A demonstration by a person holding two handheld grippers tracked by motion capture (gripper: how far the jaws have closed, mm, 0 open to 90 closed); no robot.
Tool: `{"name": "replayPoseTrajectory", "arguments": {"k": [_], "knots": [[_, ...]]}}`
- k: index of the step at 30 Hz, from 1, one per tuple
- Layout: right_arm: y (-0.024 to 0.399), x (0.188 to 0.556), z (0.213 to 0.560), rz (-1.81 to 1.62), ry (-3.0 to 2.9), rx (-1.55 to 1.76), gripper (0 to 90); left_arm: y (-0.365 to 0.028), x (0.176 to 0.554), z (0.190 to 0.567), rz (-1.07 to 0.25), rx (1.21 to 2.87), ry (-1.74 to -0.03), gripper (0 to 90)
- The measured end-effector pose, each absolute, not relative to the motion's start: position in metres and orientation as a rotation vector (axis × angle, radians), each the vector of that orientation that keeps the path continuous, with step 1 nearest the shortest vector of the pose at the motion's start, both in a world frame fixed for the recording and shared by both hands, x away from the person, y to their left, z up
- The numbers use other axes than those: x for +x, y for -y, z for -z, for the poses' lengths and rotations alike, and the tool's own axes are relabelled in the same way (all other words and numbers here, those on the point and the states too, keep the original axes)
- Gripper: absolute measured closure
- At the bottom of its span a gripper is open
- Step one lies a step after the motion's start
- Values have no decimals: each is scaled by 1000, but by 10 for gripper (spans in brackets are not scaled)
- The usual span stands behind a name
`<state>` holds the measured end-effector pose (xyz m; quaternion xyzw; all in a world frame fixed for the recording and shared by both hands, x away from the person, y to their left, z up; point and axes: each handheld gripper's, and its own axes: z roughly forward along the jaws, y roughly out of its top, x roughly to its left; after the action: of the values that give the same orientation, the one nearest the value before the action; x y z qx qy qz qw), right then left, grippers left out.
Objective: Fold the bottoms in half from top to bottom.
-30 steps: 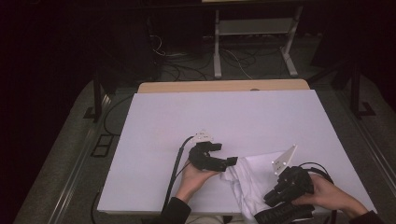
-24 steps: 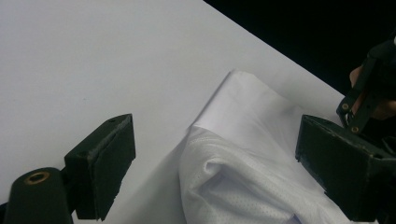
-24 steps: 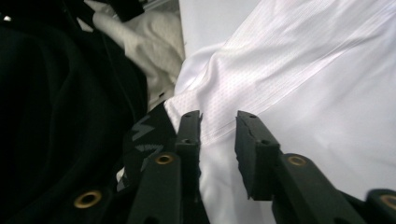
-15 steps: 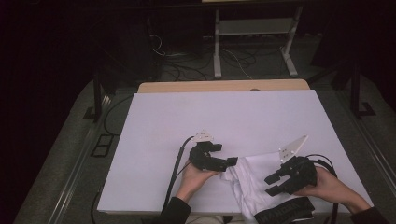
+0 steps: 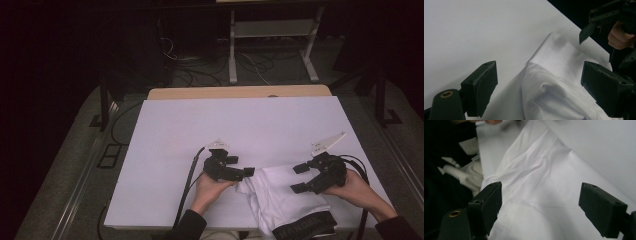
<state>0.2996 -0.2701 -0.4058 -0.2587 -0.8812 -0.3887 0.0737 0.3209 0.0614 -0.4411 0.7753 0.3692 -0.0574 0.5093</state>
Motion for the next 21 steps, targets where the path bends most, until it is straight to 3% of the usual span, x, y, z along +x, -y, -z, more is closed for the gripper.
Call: {"name": "replayPoseTrajectory", "arguments": {"k": [14,21], "knots": [[301,324,409,1267,2611,-998,175,-59,329,454,155,1907,-967,192],[312,334,416,1251,2613,-1086,189,-57,331,459,194,1942,-955,316]]}}
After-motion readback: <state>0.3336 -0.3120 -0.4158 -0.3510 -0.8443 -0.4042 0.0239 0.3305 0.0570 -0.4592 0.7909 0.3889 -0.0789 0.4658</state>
